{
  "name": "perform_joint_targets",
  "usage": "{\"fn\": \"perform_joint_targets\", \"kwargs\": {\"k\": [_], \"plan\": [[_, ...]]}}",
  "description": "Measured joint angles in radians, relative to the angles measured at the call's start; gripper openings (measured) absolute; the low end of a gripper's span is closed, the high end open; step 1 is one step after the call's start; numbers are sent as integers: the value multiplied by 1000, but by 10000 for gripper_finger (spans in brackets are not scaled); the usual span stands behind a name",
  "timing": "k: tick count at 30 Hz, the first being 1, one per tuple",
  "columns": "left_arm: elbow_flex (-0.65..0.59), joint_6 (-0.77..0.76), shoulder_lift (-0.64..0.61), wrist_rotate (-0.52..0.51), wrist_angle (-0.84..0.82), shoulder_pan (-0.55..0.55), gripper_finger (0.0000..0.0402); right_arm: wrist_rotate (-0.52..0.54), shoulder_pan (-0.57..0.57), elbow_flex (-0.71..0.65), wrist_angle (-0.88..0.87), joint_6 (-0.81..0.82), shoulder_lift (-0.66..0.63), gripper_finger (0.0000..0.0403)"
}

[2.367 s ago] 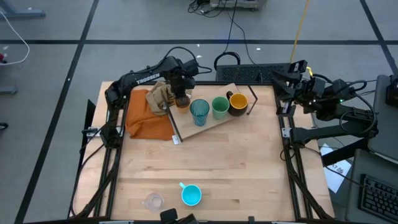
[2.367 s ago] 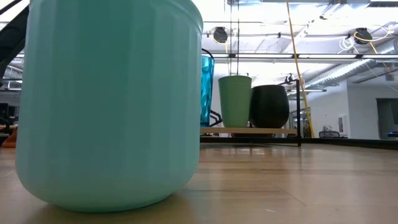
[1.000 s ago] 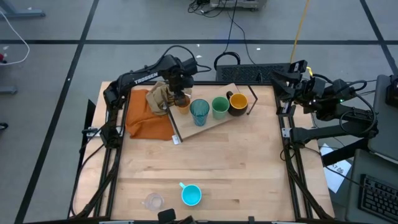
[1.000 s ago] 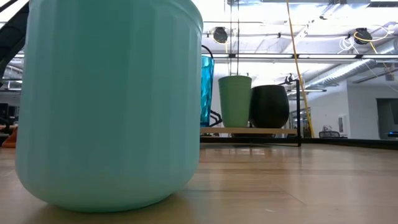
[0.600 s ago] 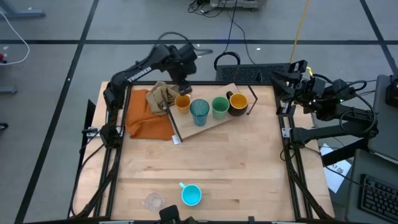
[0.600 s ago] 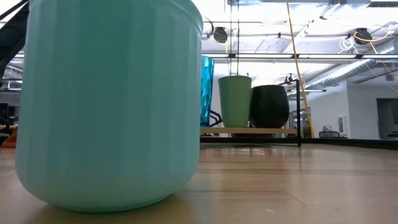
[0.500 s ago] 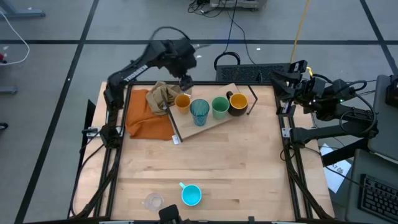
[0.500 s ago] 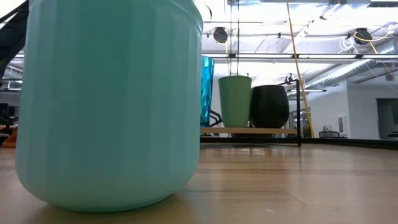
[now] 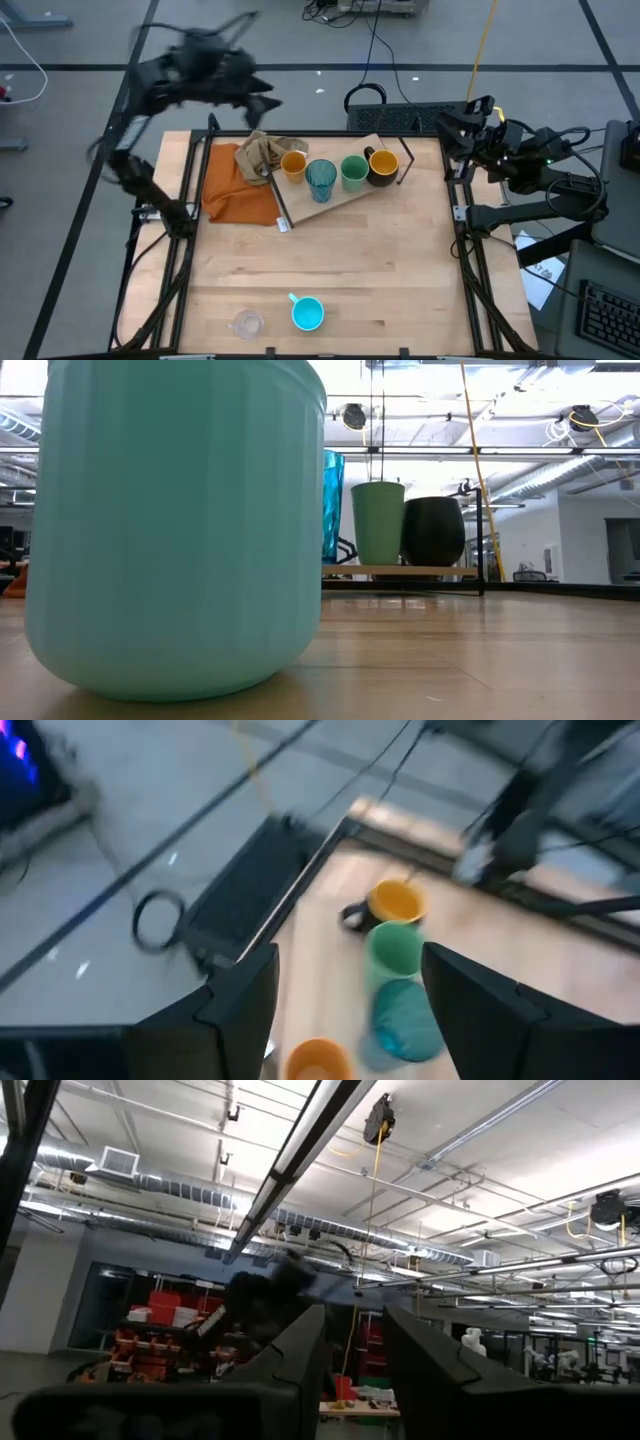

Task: Stack small to large cups/mugs on shelf
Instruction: Put the blue mug on the shelf

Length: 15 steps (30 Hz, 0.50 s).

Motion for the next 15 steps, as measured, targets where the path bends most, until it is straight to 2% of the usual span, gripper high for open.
{"fn": "perform_joint_targets", "kwargs": {"k": [5,10,15], "plan": [[0,18,-177,-27,-32,-44,244,0,0,0,0,20,0,96],[0,-44,-352,-207,-220,-51,244,0,0,0,25,27,2,96],[-1,-126,-506,-291,-325,-51,243,0,0,0,47,31,2,96]]}}
